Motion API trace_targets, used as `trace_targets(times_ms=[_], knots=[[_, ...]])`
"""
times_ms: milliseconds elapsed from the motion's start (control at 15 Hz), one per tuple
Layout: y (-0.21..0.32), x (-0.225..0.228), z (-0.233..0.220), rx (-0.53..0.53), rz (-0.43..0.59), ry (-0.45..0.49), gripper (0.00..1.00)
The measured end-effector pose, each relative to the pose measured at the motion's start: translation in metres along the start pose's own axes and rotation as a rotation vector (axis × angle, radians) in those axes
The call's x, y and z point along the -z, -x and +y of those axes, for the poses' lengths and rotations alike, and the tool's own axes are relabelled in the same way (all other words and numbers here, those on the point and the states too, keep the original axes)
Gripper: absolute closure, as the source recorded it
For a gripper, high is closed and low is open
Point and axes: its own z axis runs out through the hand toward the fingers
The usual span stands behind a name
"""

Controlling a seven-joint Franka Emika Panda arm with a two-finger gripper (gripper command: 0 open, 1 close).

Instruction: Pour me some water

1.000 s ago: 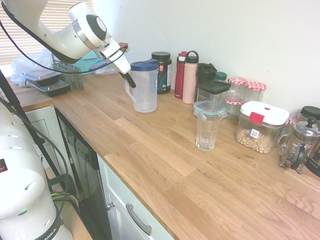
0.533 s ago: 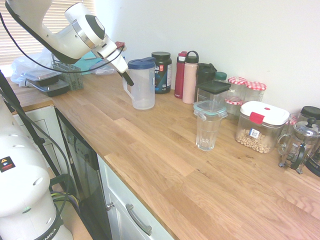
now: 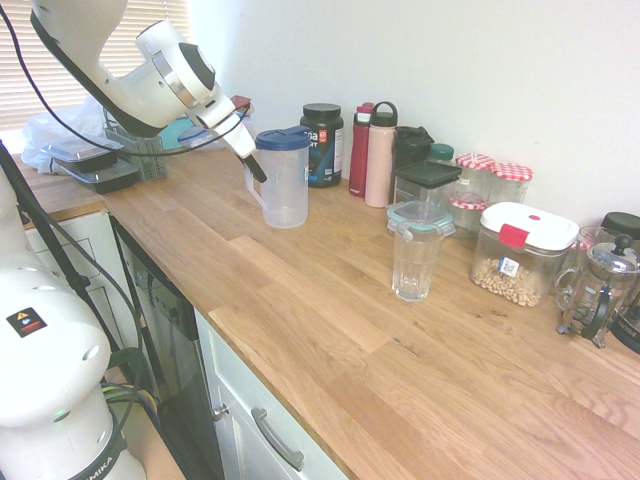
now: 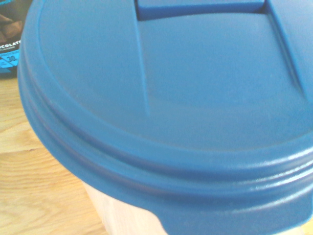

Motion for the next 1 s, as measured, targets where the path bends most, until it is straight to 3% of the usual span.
trace_targets(times_ms=[533,1000], knots=[[0.002,0.001,0.001,0.019,0.010,0.019,0.00],[0.026,0.028,0.022,0.205,-0.181,0.138,0.00]])
